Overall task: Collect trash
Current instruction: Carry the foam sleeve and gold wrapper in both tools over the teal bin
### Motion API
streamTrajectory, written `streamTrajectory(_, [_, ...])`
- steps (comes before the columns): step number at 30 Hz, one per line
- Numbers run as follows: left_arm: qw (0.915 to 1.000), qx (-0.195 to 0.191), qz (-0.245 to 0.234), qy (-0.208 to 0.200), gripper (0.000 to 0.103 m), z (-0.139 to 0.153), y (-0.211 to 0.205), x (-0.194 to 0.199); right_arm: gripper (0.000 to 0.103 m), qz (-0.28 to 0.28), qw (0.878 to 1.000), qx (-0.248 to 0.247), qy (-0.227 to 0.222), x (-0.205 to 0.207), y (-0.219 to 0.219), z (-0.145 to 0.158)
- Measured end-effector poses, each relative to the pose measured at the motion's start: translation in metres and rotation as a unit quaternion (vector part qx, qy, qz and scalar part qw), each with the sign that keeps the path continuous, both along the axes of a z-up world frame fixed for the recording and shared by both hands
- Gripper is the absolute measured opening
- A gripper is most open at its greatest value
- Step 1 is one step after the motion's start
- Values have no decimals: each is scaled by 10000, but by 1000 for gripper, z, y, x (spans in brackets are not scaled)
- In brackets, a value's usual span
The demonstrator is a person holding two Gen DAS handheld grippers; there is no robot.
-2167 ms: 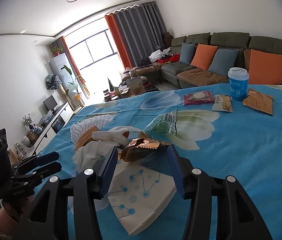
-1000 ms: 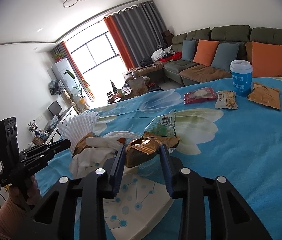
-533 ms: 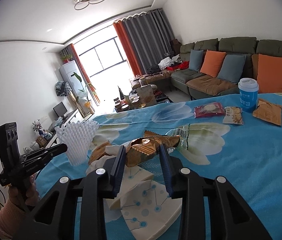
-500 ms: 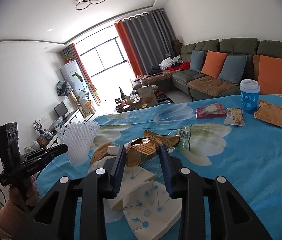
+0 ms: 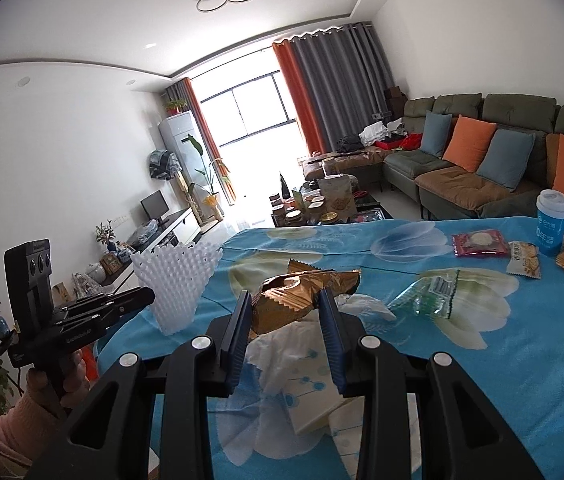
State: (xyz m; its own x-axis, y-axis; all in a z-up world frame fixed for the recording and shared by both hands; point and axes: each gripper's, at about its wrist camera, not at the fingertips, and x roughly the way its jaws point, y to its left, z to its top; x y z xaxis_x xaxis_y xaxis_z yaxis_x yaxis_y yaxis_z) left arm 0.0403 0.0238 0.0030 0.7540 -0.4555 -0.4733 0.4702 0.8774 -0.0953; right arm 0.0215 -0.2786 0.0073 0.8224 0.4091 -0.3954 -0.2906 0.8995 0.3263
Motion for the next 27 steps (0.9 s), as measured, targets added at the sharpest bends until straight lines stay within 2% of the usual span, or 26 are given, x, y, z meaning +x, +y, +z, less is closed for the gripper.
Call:
streamTrajectory(14, [9988,13,489,-77,10,5,42,-22,32,941,9955,-32,100,26,68,-5])
streamTrajectory(27, [9927,-31,1201,-108,10,6,101,-39,32,1830,9829,-163,147,48,138,-2])
